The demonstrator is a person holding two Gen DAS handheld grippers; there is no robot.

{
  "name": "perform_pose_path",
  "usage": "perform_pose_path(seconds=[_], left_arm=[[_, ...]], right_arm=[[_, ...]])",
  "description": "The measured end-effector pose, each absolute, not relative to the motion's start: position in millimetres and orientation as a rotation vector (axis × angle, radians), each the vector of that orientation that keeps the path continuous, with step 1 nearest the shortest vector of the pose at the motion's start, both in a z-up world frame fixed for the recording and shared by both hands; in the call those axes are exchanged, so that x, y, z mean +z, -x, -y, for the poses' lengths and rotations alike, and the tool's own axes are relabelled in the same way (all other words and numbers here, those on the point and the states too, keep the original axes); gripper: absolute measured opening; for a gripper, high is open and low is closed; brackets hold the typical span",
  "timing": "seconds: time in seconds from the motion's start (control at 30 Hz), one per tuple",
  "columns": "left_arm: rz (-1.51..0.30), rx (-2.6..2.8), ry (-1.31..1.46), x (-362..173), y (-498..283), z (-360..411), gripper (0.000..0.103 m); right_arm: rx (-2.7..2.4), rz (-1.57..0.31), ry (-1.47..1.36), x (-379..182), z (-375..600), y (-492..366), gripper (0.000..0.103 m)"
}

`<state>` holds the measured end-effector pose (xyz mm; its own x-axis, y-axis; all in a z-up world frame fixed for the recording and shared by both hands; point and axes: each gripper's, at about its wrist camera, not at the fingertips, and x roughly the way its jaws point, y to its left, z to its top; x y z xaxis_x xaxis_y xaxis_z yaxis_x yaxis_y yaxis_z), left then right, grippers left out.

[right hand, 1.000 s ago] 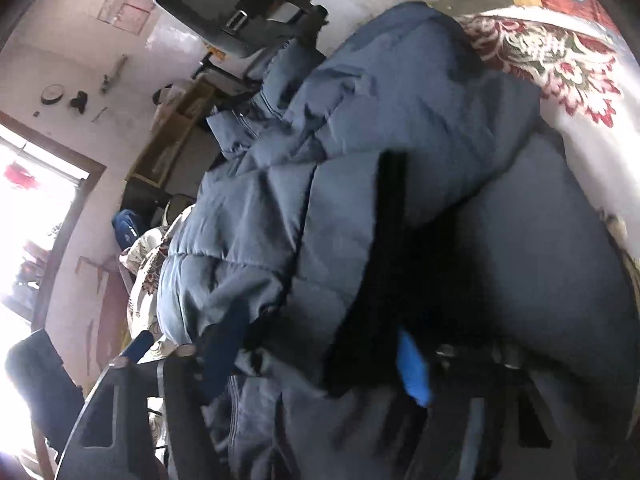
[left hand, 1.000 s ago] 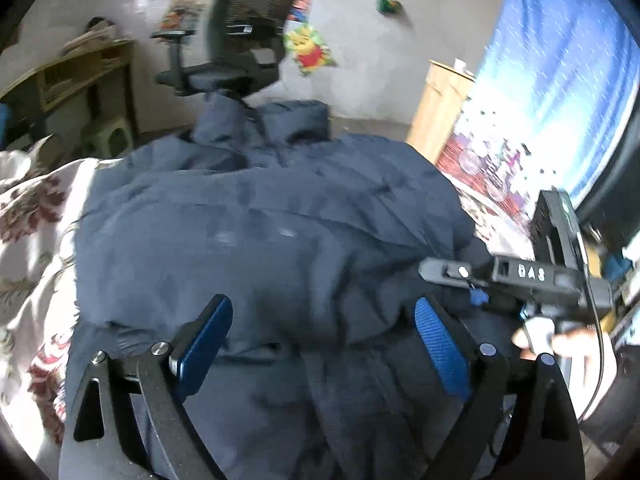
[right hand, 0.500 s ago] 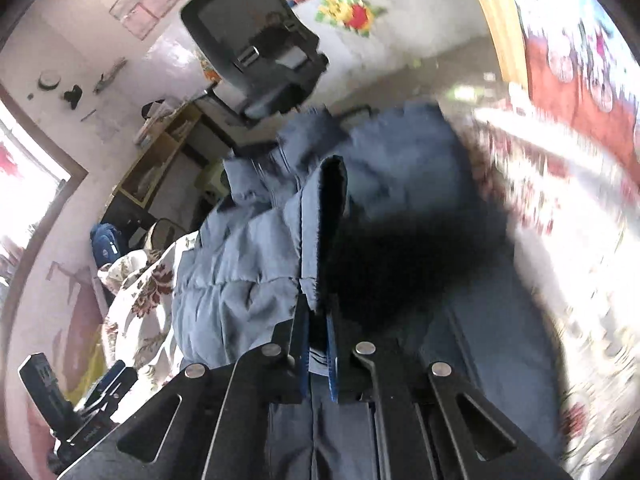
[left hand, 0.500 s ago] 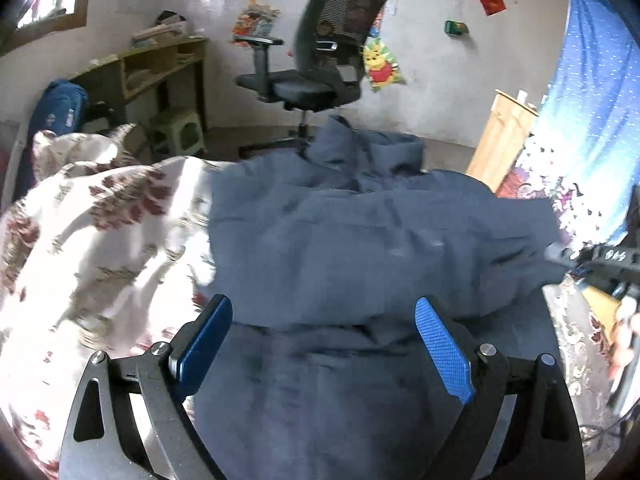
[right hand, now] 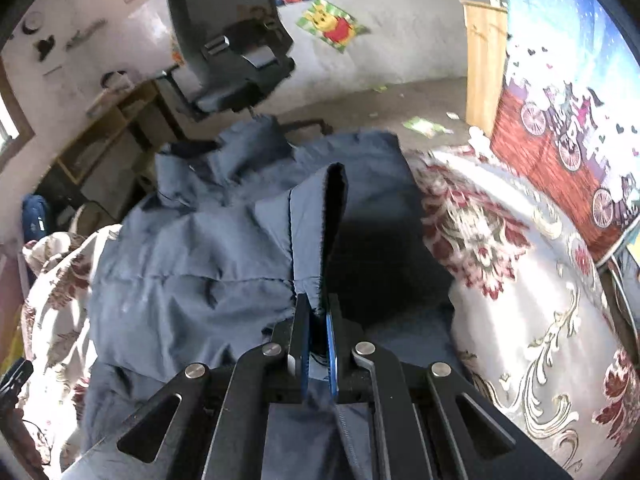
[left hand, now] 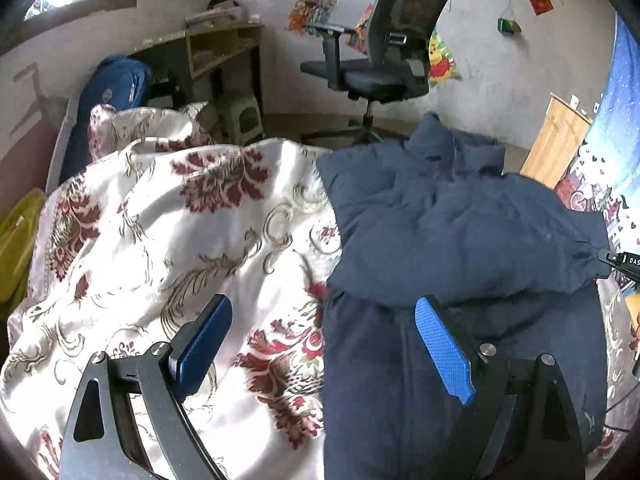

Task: Fold large clothes

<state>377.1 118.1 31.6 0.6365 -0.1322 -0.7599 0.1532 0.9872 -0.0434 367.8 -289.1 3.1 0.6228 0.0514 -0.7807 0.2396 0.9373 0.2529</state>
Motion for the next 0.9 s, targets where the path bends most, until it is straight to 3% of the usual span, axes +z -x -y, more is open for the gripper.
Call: perform_pose_path(seconds=[0.13, 0.2, 0.27, 0.33, 0.63, 0.73, 0.9], left_arm=[[-0.887, -0.175, -0.029, 20, -388, -113, 0.09], [-0.887, -0.199, -0.024, 19, -397, -104, 0.09], [-0.884, -0.234, -0.014, 18, -407, -89, 0.09], [-0.869, -0.275, -0.014, 18, -419, -70, 0.09], [-0.873, -0.394, -0.095, -10, -472, 22, 0.09], [-0.923, -0.403, -0.184, -40, -479, 42, 0.09], [-0.907, -0.391, -0.255, -71, -480, 46, 0.097]], right_arm=[[-0.086, -0.927, -0.249, -2, 280, -366, 0.013], [-0.086, -0.917, -0.198, 1, 276, -366, 0.022], [-0.073, -0.879, -0.148, 9, 270, -369, 0.047], [-0.051, -0.843, -0.107, 15, 262, -374, 0.055], [0.207, -0.883, 0.056, -26, 216, -425, 0.056], [0.233, -0.901, 0.073, -53, 216, -430, 0.062], [0.289, -0.827, 0.106, -78, 220, -425, 0.063]])
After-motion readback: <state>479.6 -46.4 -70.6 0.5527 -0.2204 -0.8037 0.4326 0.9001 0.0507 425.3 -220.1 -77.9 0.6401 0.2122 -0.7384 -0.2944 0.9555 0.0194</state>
